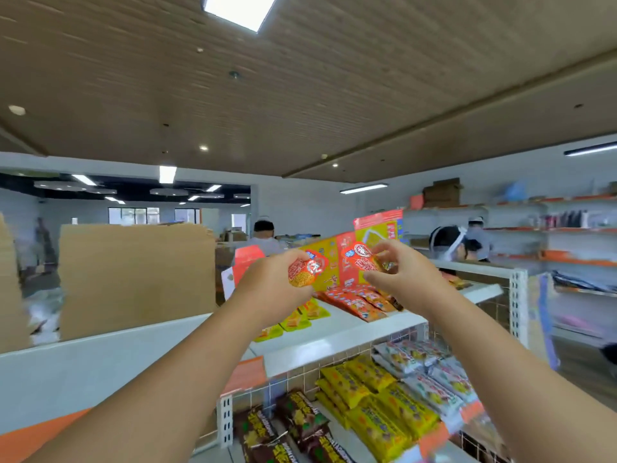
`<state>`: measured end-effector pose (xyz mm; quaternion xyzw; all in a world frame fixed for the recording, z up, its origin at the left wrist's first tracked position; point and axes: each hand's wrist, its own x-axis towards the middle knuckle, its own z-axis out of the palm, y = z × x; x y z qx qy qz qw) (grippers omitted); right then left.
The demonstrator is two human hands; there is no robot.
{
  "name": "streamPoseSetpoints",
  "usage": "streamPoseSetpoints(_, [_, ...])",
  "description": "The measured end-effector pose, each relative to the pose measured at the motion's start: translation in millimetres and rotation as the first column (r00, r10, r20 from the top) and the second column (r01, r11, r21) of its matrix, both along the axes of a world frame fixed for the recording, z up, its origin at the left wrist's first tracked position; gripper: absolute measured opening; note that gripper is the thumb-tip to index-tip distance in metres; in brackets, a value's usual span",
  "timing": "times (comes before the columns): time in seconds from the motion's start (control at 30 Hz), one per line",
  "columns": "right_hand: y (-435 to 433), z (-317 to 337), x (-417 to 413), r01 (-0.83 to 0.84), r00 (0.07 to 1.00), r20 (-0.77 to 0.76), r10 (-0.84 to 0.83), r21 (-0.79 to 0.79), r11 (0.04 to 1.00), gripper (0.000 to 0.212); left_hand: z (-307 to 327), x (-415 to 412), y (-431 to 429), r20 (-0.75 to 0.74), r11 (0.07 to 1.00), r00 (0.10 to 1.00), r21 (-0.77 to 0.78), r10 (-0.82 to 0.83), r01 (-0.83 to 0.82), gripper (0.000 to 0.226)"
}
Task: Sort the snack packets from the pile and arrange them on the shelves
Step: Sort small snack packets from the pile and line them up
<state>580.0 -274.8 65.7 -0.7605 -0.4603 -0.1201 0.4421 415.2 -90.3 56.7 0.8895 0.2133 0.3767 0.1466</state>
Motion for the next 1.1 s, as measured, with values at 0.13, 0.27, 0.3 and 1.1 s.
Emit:
streamPoseSetpoints(0.13, [-32,1,34,0.064,0.998,-0.005,-0.064,-0.003,0.998,0.041,7,46,-20,-0.014,0.998,0.998,-0.01,-0.057,0.057,0.047])
streamPoseSetpoints(0.27, [-52,-4,71,0.15,0.989,0.0,-0.15,-0.021,0.988,0.041,5,93,-28,-0.011,0.995,0.995,0.004,-0.104,0.104,0.052])
streamPoseSetpoints(0.3, [-55,-6,80,0.163,0.987,-0.007,-0.163,-0.021,0.986,0.041,4,105,-28,-0.012,0.993,0.993,-0.004,-0.118,0.118,0.052])
streamPoseSetpoints(1.1, [0,-21,366,0.363,0.931,-0.003,-0.365,-0.093,0.927,0.042,-1,406,32,-0.093,0.97,0.966,-0.029,-0.242,0.24,0.058])
